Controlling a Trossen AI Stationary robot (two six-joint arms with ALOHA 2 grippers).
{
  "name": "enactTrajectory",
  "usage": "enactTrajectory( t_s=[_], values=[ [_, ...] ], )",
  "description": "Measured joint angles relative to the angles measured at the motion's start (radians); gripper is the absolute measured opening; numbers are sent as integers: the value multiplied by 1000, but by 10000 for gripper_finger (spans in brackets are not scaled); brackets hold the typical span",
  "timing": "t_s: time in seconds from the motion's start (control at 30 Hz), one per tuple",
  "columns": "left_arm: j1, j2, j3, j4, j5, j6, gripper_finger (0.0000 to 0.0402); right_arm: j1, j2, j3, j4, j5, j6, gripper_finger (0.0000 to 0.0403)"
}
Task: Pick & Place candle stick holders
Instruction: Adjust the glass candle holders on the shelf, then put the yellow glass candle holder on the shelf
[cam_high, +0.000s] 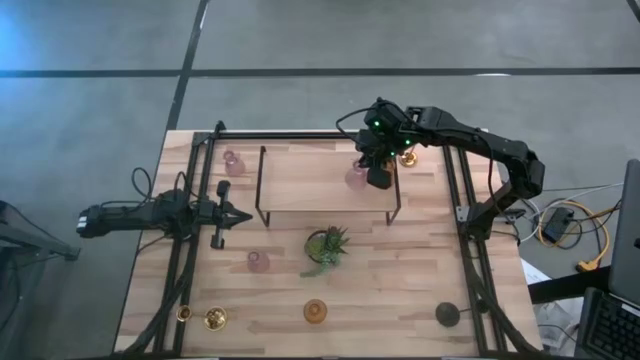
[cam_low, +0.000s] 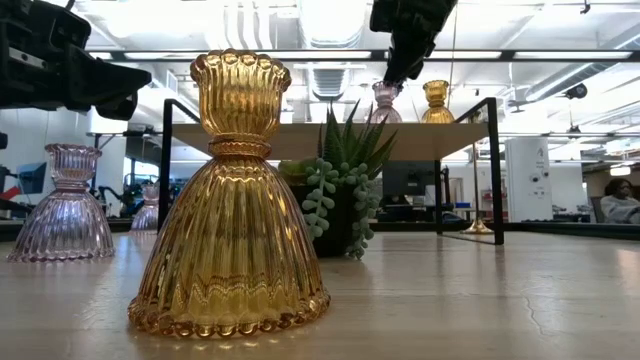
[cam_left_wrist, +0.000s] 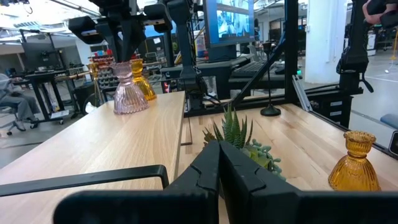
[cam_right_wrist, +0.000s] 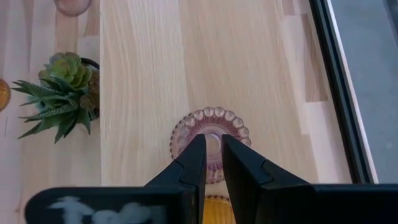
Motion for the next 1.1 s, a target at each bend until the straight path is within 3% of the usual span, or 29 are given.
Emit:
enactTrajectory(
  t_s=[0.53,0.9,1.1],
  values=[
    [0,0,0,0,0,0,12,0,-20,-1,-24,53,2,44],
    [0,0,0,0,0,0,12,1,-26,97,-16,44,-1,45],
    [0,0,0,0,0,0,12,29,-26,192,-17,-43,7,43]
  ],
)
